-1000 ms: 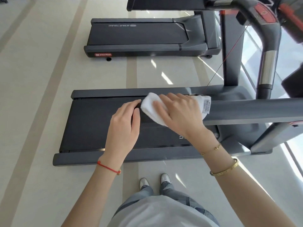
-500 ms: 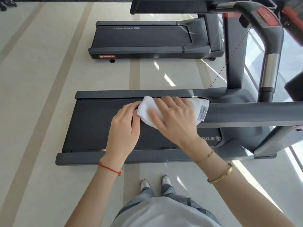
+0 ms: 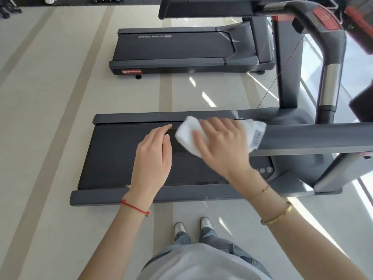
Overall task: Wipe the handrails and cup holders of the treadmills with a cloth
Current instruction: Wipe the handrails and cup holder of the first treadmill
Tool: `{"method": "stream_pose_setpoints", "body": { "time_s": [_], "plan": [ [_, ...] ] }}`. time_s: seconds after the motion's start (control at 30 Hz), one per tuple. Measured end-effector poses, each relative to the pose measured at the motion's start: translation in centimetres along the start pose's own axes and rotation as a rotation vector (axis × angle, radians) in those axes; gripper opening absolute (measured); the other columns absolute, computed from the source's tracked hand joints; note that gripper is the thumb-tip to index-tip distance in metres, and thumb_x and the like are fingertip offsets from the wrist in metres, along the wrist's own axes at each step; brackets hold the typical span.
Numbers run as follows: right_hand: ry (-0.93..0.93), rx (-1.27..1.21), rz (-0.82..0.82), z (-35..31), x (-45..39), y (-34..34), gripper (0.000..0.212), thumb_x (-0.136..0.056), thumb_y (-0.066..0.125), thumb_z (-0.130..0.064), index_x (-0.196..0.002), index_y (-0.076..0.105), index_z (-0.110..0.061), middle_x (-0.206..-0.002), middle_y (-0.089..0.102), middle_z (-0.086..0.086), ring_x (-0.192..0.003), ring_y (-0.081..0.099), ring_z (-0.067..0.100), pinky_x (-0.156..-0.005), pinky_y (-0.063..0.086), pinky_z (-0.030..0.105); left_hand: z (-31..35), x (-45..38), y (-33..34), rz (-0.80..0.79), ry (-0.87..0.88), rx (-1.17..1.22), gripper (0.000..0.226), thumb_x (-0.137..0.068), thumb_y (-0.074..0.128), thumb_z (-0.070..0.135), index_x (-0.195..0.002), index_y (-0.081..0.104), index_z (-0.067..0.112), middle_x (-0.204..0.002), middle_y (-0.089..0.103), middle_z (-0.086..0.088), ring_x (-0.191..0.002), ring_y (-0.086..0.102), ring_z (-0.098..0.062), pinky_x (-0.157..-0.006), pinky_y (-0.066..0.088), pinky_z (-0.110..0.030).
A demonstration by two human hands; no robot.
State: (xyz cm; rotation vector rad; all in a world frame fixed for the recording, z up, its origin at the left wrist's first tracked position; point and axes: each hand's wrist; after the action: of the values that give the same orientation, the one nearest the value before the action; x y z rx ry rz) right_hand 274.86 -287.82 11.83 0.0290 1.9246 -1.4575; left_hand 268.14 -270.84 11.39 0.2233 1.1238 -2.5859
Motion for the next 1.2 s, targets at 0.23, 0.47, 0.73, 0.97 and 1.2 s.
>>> {"method": "stream_pose_setpoints", "body": {
  "time_s": [0.23,0.47,0.73,0.97,1.2],
  "plan": [
    [-0.050,0.068,0.007,6.8,2.5,-1.8,0.037,-0.101,0.041,-0.041,-0.118,0.063,-0.016,-0.105,0.064,0.002,-0.097,0.057,0.027,-0.085,0.040,0.040,1.4,-0.4,0.6,0.036,0.050,-0.126,0.032,-0.103,0.040,0.018,-0.127,0.061,0.013,-0.126,0.064,0.001,-0.119,0.056,-0.015,-0.110,0.034,-0.032],
    [0.063,0.105,0.104,14.0,3.6,-3.5,0.036,-0.101,0.035,-0.034,-0.089,0.065,-0.016,-0.077,0.062,0.000,-0.076,0.055,0.025,-0.073,0.040,0.038,6.4,-0.9,4.9,-0.001,0.135,-0.372,0.032,-0.103,0.040,0.027,-0.120,0.065,0.018,-0.115,0.068,0.006,-0.113,0.057,-0.017,-0.117,0.021,-0.049],
    [0.023,0.101,0.142,21.4,5.8,-5.4,0.032,-0.098,0.041,-0.034,-0.099,0.067,-0.015,-0.089,0.065,-0.001,-0.085,0.058,0.025,-0.078,0.040,0.036,14.5,-1.4,13.0,-0.028,0.196,-0.383,0.034,-0.103,0.035,0.029,-0.116,0.066,0.020,-0.108,0.069,0.009,-0.101,0.060,-0.014,-0.108,0.031,-0.042],
    [-0.043,0.119,0.105,32.3,9.1,-8.5,0.035,-0.098,0.045,-0.038,-0.113,0.064,-0.013,-0.108,0.065,0.003,-0.102,0.058,0.027,-0.091,0.040,0.038,22.2,-1.0,20.9,0.016,0.202,-0.360,0.033,-0.102,0.037,0.029,-0.113,0.066,0.020,-0.106,0.069,0.008,-0.098,0.060,-0.014,-0.101,0.034,-0.038],
    [-0.016,0.109,0.058,42.6,10.7,-12.4,0.034,-0.100,0.039,-0.037,-0.108,0.065,-0.016,-0.099,0.065,-0.001,-0.094,0.059,0.025,-0.087,0.041,0.038,28.8,-0.6,27.1,0.037,0.162,-0.372,0.032,-0.102,0.038,0.031,-0.114,0.066,0.022,-0.106,0.069,0.009,-0.101,0.059,-0.014,-0.104,0.030,-0.039]
  ]
}}
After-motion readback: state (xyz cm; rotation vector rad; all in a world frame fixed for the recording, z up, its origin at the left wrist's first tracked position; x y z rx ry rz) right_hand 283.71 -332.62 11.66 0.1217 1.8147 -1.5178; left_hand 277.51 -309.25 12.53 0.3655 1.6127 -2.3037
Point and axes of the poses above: each hand's wrist, its own x-axis away from the middle knuckle, its own y-axis out of the palm, z = x × y
